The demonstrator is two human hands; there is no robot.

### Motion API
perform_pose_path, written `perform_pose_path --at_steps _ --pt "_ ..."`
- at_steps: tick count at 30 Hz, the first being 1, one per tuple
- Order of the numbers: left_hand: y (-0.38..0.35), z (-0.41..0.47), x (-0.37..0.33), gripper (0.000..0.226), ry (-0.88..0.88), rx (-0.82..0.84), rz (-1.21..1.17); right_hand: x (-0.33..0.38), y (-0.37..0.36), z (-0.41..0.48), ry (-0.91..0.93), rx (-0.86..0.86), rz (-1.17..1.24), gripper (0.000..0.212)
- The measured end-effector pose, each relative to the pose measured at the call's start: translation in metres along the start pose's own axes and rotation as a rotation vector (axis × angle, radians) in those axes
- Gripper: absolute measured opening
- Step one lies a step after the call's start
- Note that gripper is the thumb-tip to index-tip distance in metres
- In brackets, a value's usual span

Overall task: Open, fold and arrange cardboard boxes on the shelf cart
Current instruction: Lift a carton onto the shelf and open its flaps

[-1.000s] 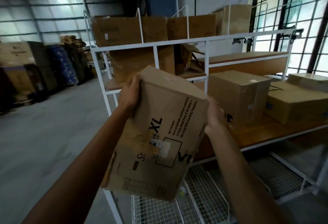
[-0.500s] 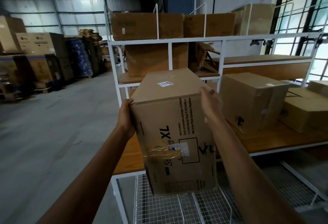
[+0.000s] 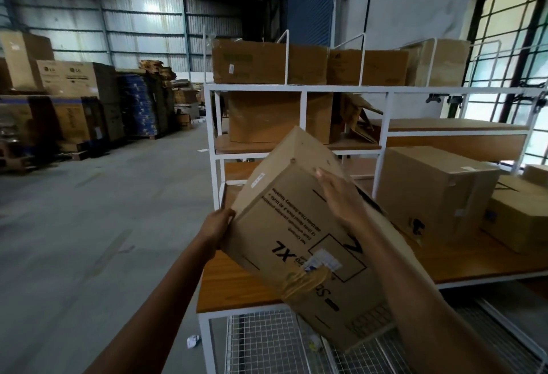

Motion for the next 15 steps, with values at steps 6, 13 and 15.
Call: perform_pose_path --at_steps 6,13,15 --pt "0.013 0.017 0.047 0.039 -0.005 -0.022 0.118 -0.010 -0.023 -0.003 -0.132 0.245 -0.117 0.063" --pt "0.019 -0.001 0.096 0.045 0.091 0.140 -0.187 -0.028 -0.088 -0.008 -0.145 0.337 -0.306 0.095" --pt "0.014 -0.004 0.106 0.048 0.118 0.140 -0.376 -0.025 -0.115 -0.020 -0.096 0.397 -0.478 0.079"
Point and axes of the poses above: each hand's wrist, its own z-axis towards the middle knuckle, its own y-axis out of the back of the hand, x = y × z, the point moved 2 cm from there along z, towards the middle knuckle
